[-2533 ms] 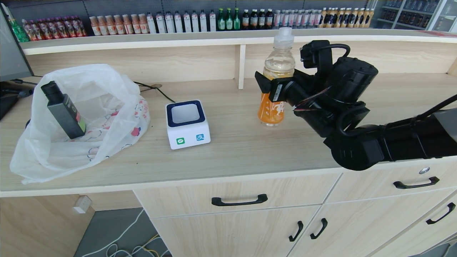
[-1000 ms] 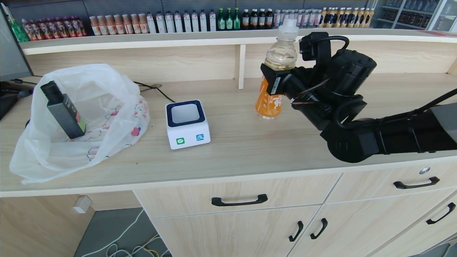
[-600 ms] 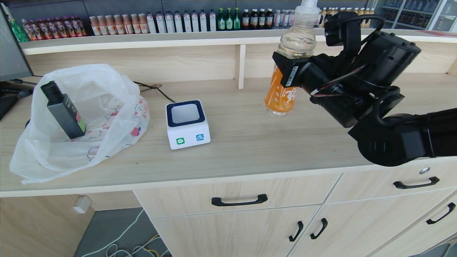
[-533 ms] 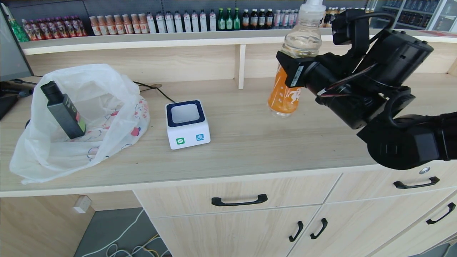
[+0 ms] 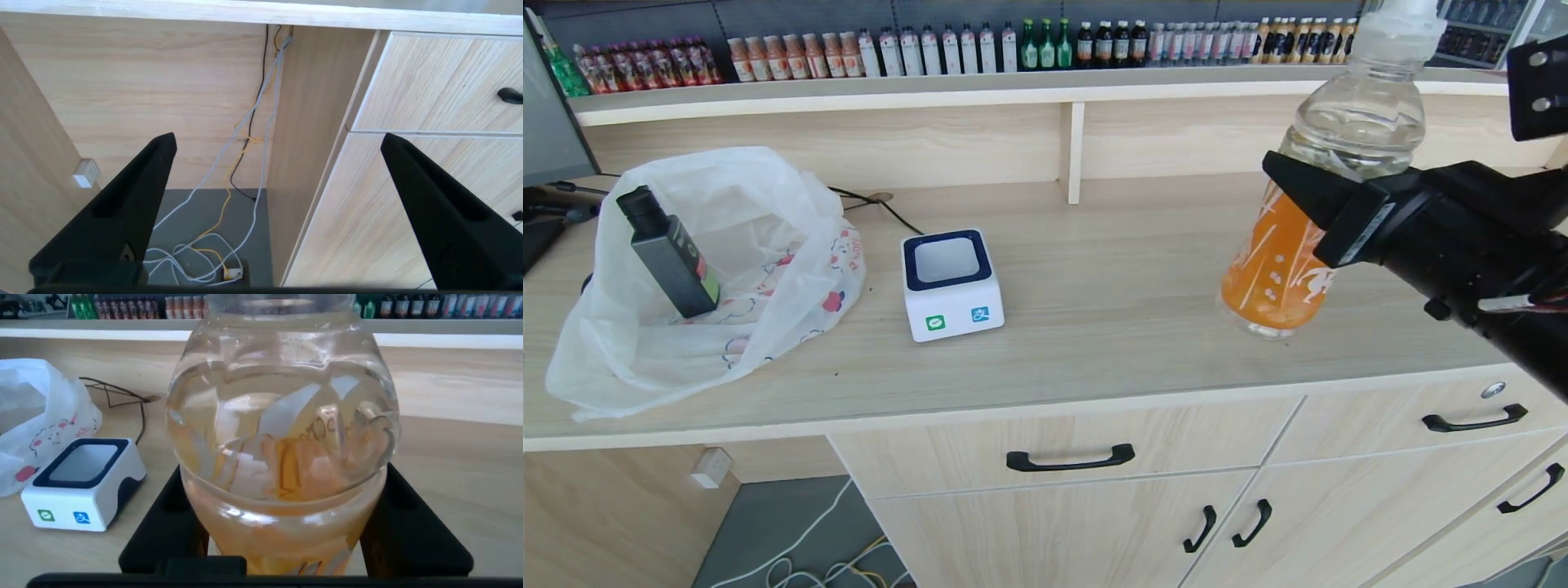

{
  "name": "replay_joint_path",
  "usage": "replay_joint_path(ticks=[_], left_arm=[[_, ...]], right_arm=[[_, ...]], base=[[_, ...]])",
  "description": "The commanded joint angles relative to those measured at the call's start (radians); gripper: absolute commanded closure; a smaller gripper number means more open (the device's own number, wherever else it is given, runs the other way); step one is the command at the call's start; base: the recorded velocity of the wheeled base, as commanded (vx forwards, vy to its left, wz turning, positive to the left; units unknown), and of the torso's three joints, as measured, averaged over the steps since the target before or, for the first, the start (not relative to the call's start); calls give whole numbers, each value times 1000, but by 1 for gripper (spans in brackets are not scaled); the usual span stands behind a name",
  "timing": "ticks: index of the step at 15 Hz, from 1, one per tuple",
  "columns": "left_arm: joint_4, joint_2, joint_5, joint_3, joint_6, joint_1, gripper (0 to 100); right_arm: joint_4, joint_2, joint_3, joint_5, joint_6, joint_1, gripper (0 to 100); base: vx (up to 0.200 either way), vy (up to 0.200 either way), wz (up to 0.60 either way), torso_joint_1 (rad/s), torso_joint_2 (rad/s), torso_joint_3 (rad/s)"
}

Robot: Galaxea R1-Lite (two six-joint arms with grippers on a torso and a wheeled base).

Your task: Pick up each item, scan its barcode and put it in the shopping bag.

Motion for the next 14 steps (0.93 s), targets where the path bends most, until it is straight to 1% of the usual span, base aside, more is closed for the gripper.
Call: replay_joint_path(ticks=[1, 3, 5, 7, 9, 10, 11, 14], left_arm=[[0, 0, 0, 0, 0, 0, 0], [-2, 0, 0, 0, 0, 0, 0], [0, 0, 0, 0, 0, 0, 0], [0, 0, 0, 0, 0, 0, 0], [0, 0, 0, 0, 0, 0, 0], [0, 0, 0, 0, 0, 0, 0], [0, 0, 0, 0, 0, 0, 0], [0, 0, 0, 0, 0, 0, 0]], right_arm=[[-2, -203, 171, 9, 4, 49, 100], [-2, -272, 271, 9, 4, 112, 100], [-2, -327, 343, 7, 6, 169, 100], [-2, -361, 378, 7, 14, 173, 100], [-2, -362, 385, 9, 9, 180, 100], [0, -362, 388, 7, -6, 204, 100], [0, -358, 392, 4, -34, 229, 100], [0, -289, 381, 4, -164, 242, 100]], base=[[0, 0, 0, 0, 0, 0], [0, 0, 0, 0, 0, 0], [0, 0, 0, 0, 0, 0], [0, 0, 0, 0, 0, 0], [0, 0, 0, 0, 0, 0], [0, 0, 0, 0, 0, 0], [0, 0, 0, 0, 0, 0], [0, 0, 0, 0, 0, 0]])
